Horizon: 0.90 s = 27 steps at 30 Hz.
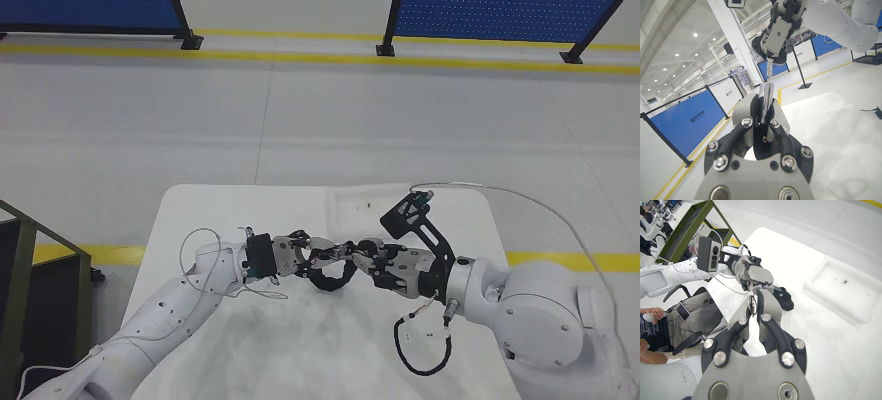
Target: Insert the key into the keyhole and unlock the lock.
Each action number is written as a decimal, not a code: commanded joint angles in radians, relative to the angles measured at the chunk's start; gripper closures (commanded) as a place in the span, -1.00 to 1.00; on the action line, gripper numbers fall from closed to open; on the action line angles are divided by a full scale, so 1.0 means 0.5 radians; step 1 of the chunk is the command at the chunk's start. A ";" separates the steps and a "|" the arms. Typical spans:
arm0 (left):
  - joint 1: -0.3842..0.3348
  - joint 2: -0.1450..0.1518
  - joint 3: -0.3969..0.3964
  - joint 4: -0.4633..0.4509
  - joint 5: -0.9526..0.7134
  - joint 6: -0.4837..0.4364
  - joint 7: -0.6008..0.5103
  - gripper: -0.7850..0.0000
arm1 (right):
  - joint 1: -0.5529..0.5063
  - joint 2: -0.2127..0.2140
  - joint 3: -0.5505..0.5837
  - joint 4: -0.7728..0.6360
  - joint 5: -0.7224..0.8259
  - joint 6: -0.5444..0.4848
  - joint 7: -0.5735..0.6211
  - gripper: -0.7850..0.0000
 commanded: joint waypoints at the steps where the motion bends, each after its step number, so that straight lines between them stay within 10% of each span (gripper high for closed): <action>1: 0.000 -0.009 -0.006 0.011 0.014 0.006 0.005 1.00 | 0.015 0.003 -0.024 0.000 -0.011 0.016 0.016 1.00; 27: 0.043 -0.051 -0.123 0.032 0.153 -0.015 0.011 1.00 | 0.064 0.038 -0.088 0.000 -0.139 0.149 0.002 1.00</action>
